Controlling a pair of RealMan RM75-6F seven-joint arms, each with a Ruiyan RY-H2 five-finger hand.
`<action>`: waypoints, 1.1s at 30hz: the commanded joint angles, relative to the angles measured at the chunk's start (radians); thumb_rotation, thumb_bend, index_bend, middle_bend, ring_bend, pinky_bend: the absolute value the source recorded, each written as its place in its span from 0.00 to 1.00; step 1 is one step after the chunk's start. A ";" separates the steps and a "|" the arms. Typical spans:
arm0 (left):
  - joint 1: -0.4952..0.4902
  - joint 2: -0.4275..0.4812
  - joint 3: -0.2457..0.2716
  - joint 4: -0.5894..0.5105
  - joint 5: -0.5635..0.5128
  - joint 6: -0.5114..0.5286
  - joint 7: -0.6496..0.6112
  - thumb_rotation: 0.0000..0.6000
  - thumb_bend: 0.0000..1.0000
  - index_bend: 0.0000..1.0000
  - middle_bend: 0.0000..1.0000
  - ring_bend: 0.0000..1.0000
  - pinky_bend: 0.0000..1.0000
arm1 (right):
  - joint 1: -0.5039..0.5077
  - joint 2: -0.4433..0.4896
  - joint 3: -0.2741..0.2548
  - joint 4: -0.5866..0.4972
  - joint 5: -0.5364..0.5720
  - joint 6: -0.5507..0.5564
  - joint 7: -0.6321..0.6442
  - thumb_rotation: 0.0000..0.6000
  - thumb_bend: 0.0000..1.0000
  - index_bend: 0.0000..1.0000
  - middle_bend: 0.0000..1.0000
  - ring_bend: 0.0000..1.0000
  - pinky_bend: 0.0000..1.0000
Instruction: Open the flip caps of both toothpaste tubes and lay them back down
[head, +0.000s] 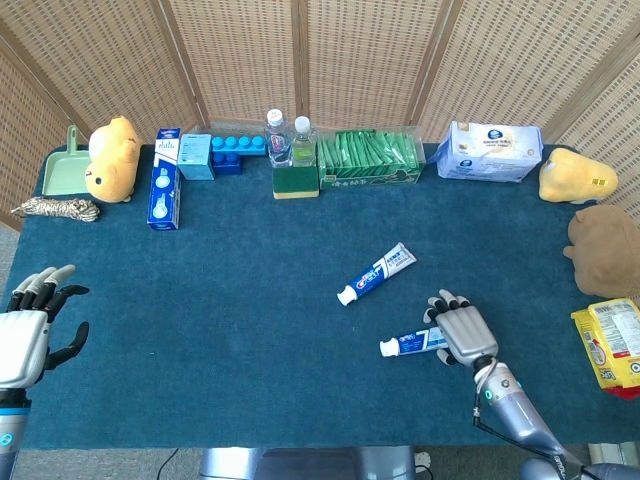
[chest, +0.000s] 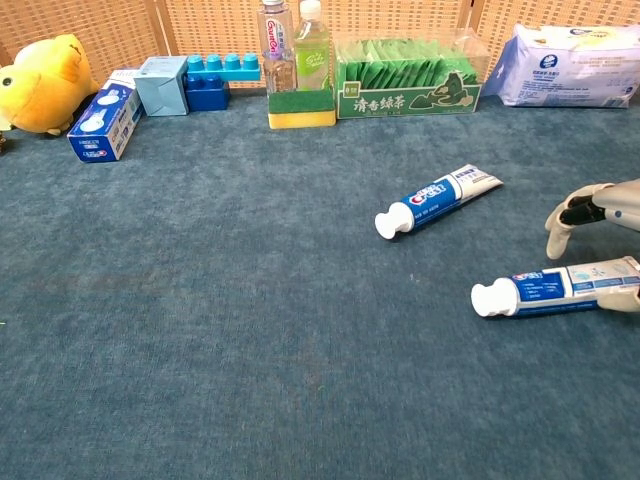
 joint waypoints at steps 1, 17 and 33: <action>0.000 0.000 0.001 0.000 0.001 -0.001 0.000 1.00 0.37 0.29 0.15 0.11 0.10 | 0.003 -0.004 0.003 0.006 0.004 -0.006 -0.004 1.00 0.27 0.33 0.21 0.08 0.19; 0.008 0.002 0.002 -0.001 0.005 0.009 -0.013 1.00 0.37 0.28 0.14 0.09 0.10 | 0.010 -0.012 0.028 -0.011 0.016 -0.035 0.029 1.00 0.35 0.65 0.39 0.23 0.25; 0.000 0.000 0.006 -0.011 0.015 -0.008 -0.007 1.00 0.37 0.26 0.14 0.09 0.11 | -0.001 0.082 0.058 -0.023 -0.068 -0.131 0.324 1.00 0.43 0.87 0.68 0.56 0.62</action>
